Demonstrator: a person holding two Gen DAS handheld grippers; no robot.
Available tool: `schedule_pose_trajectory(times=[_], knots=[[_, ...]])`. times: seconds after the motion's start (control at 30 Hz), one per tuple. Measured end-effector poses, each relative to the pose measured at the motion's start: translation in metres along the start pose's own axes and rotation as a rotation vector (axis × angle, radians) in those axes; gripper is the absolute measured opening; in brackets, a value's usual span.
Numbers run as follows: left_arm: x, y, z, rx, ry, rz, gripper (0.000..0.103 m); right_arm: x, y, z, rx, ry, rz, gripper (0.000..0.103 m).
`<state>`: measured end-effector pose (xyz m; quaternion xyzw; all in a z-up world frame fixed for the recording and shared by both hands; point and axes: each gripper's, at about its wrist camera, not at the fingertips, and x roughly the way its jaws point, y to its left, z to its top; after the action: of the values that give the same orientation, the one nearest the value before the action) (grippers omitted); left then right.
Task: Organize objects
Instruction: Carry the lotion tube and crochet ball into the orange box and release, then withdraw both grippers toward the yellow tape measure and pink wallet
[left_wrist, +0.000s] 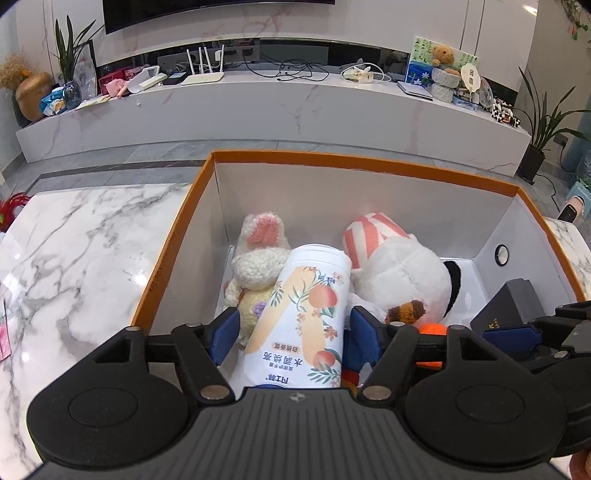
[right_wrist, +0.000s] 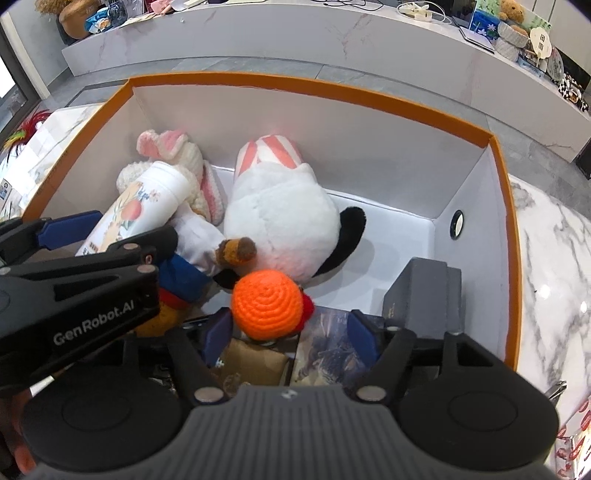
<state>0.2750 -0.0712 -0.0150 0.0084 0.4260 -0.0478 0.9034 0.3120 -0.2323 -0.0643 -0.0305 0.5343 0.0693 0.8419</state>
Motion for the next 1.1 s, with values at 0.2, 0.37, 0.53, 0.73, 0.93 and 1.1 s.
schedule_pose_trajectory(times=[0.2, 0.37, 0.53, 0.73, 0.93, 1.1], knots=[[-0.012, -0.001, 0.001, 0.012, -0.036, -0.040, 0.088, -0.012, 0.001, -0.003, 0.005, -0.035, 0.000, 0.077], [-0.022, 0.001, 0.003, 0.011, -0.061, -0.041, 0.089, -0.026, 0.004, -0.005, 0.000, -0.072, -0.001, 0.081], [-0.026, 0.002, 0.004, 0.015, -0.066, -0.042, 0.090, -0.036, 0.009, -0.007, -0.014, -0.084, -0.014, 0.081], [-0.039, 0.004, 0.003, 0.020, -0.093, -0.054, 0.091, -0.042, 0.007, -0.011, -0.006, -0.124, -0.008, 0.081], [-0.059, 0.011, 0.003, 0.026, -0.109, -0.071, 0.091, -0.075, 0.012, -0.022, -0.022, -0.227, -0.015, 0.081], [-0.086, 0.009, -0.001, 0.081, -0.138, -0.102, 0.091, -0.116, 0.010, -0.061, -0.001, -0.372, -0.041, 0.088]])
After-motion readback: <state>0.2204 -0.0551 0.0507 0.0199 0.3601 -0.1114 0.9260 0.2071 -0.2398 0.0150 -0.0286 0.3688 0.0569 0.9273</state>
